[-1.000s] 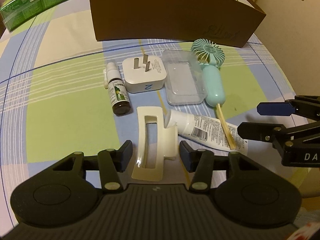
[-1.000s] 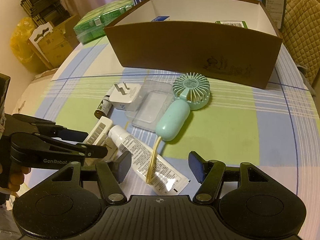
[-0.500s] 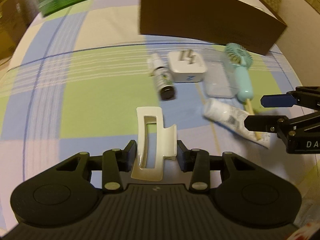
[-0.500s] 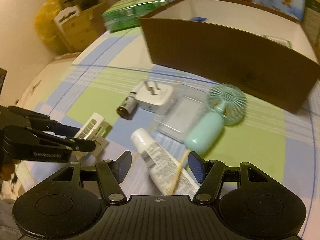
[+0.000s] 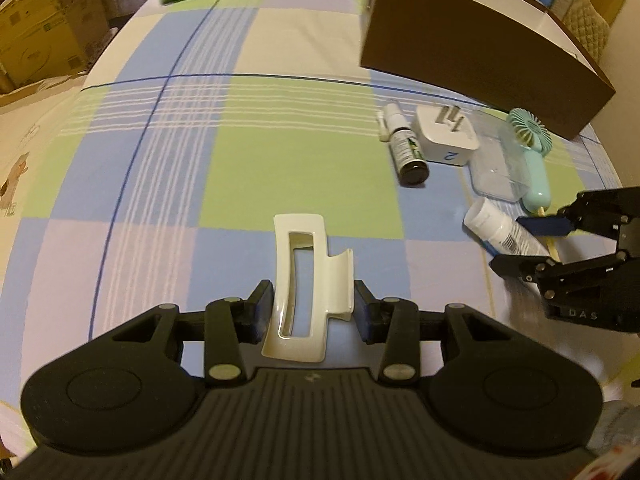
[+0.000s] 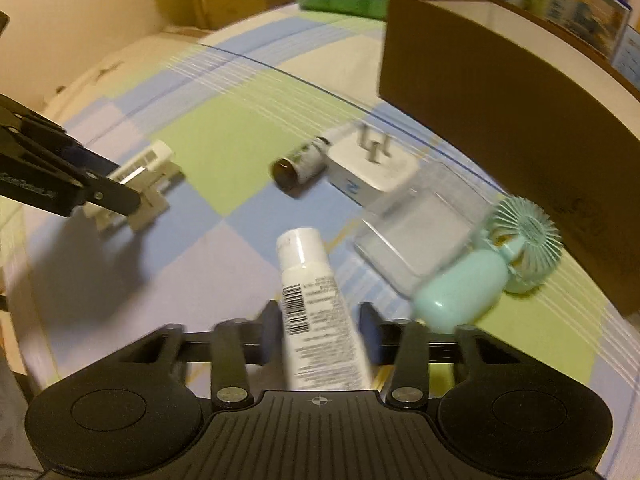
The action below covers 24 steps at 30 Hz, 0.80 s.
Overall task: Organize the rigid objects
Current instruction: 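Grasp the white hair clip with the left tool while the right tool approaches the white tube, then grasp the white cream tube with the right tool while the left tool holds the clip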
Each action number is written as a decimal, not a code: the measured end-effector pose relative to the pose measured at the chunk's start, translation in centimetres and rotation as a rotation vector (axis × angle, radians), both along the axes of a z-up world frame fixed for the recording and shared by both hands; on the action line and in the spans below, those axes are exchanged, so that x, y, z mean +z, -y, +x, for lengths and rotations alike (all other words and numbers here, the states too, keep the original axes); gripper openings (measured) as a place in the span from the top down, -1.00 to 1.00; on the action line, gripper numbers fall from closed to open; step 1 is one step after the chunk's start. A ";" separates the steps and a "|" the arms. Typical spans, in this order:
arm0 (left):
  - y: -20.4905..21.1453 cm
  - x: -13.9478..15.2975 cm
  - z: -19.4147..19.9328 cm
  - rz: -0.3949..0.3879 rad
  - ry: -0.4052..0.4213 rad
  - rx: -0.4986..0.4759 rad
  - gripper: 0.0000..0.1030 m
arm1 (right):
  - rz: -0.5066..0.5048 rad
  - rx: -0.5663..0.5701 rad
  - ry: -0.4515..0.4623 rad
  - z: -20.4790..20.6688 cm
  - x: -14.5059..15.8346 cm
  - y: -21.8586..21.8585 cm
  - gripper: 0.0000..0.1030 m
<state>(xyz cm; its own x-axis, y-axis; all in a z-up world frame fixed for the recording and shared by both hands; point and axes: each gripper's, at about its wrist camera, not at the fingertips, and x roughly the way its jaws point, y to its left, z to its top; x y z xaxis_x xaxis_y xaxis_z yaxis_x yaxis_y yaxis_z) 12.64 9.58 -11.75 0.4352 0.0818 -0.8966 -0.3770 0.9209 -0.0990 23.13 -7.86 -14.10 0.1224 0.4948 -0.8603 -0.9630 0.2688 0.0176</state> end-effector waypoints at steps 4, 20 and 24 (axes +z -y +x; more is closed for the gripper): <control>-0.3 0.0 -0.5 -0.005 0.004 0.021 0.27 | 0.001 0.010 -0.003 -0.8 -0.2 -1.7 0.29; -0.3 -1.1 0.2 -0.007 -0.014 0.041 0.27 | 0.011 0.054 0.001 -3.8 -0.8 -6.3 0.29; -0.3 -1.2 0.5 -0.004 -0.012 0.034 0.27 | 0.015 0.042 0.008 -4.0 -0.9 -6.6 0.29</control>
<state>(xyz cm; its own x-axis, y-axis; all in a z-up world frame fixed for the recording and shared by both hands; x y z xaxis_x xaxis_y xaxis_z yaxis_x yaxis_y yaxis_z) 13.16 9.85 -12.92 0.4210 0.0932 -0.9023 -0.4094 0.9072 -0.0973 19.17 -1.30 -14.95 0.1086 0.5128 -0.8516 -0.9735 0.2284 0.0134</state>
